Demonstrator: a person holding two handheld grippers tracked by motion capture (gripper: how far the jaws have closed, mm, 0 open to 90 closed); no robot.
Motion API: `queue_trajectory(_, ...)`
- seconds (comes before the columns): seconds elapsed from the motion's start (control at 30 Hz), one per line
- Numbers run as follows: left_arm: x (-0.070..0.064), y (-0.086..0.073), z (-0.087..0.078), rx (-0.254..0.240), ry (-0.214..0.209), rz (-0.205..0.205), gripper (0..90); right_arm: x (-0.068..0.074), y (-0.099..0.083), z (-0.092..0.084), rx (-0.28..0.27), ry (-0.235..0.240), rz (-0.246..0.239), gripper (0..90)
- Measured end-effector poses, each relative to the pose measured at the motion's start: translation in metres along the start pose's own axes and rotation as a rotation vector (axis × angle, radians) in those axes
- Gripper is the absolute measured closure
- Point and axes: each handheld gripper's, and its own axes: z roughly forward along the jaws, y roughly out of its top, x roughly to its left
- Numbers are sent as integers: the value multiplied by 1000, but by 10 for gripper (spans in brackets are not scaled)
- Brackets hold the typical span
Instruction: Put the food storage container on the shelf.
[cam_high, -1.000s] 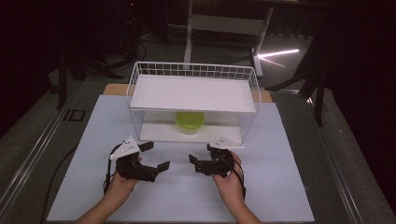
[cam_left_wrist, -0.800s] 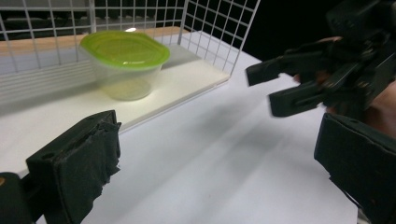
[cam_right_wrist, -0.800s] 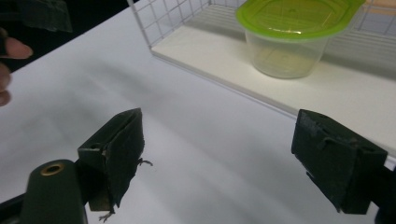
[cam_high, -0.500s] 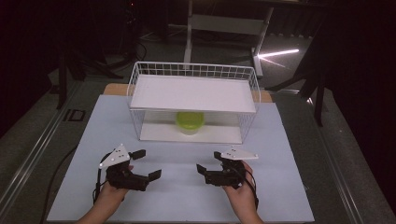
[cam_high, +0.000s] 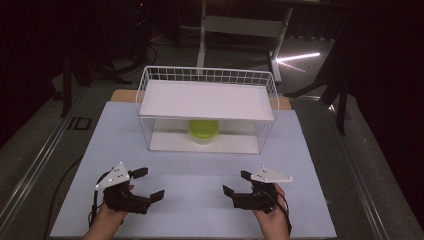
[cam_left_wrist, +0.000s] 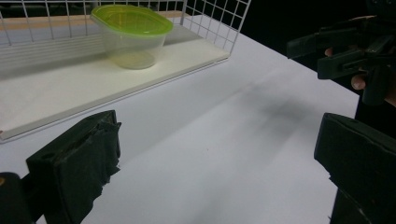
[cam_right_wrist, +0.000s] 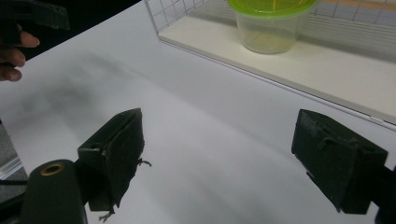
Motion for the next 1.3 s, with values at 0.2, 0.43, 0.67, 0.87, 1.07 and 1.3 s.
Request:
queue_trajectory(0.2,3,-6,-10,-8,15,-17,13,-3,-7,-12,3,-10,7,169)
queue_trajectory(0.43,6,-14,-17,-20,25,-25,13,-5,-16,-21,2,-30,5,169)
queue_trajectory(0.67,8,-20,-20,-21,36,-27,13,-11,-27,-19,10,-42,13,168)
queue_trajectory(0.87,10,-25,-21,-19,47,-34,13,-16,-31,-14,13,-51,-16,168)
queue_trajectory(1.07,9,-30,-20,-20,45,-38,13,-22,-31,-8,13,-60,-30,168)
queue_trajectory(1.3,10,-31,-21,-26,43,-48,13,-27,-35,-2,32,-48,-23,165)
